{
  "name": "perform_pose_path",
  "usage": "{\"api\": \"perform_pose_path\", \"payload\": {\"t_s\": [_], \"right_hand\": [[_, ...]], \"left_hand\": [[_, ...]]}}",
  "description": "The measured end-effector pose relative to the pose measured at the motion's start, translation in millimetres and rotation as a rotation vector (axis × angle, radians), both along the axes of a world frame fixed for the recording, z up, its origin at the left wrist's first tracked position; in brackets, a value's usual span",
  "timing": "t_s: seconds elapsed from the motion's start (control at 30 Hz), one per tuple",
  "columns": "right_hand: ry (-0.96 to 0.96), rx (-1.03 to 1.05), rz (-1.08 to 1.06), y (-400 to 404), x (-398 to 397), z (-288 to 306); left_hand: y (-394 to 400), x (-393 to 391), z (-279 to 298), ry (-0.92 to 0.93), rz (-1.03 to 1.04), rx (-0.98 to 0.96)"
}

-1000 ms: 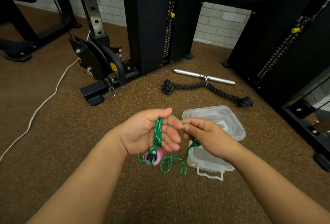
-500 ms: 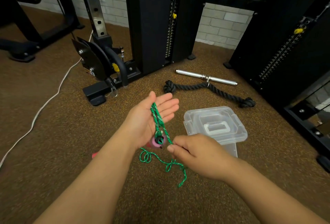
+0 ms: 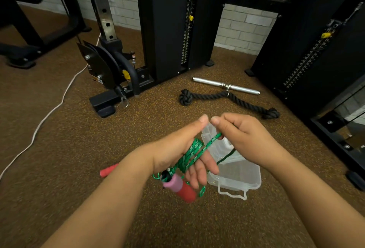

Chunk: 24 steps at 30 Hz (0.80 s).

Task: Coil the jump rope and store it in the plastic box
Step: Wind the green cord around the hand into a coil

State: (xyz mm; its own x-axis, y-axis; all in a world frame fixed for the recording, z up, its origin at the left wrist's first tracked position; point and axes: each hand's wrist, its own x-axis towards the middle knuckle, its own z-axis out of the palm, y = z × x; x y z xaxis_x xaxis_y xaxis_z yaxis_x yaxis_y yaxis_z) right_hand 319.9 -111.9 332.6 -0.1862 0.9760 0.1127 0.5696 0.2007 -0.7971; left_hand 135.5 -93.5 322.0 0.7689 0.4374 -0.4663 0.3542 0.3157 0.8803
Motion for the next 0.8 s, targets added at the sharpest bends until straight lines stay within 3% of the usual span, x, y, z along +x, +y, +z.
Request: {"api": "perform_pose_path", "payload": {"t_s": [0.17,0.33,0.4,0.67,0.8], "right_hand": [[0.239,-0.188,-0.121,3.6,-9.5,-18.1],[0.621,-0.558,-0.064,4.4,-7.0,-18.0],[0.664,-0.61,-0.034,4.1,-0.5,-15.0],[0.09,-0.348,-0.069,4.0,14.2,-1.0],[-0.088,-0.404,-0.006,1.3,17.1,-2.8]], "left_hand": [[-3.8,1.6,0.4,-0.065,-0.056,0.034],[5.7,-5.3,-2.7,-0.26,0.267,-0.06],[9.4,-8.5,-2.4,-0.318,0.359,-0.11],[12.0,-8.6,-1.8,-0.356,0.431,-0.127],[13.2,-11.1,-1.6,-0.381,0.461,-0.166]]}}
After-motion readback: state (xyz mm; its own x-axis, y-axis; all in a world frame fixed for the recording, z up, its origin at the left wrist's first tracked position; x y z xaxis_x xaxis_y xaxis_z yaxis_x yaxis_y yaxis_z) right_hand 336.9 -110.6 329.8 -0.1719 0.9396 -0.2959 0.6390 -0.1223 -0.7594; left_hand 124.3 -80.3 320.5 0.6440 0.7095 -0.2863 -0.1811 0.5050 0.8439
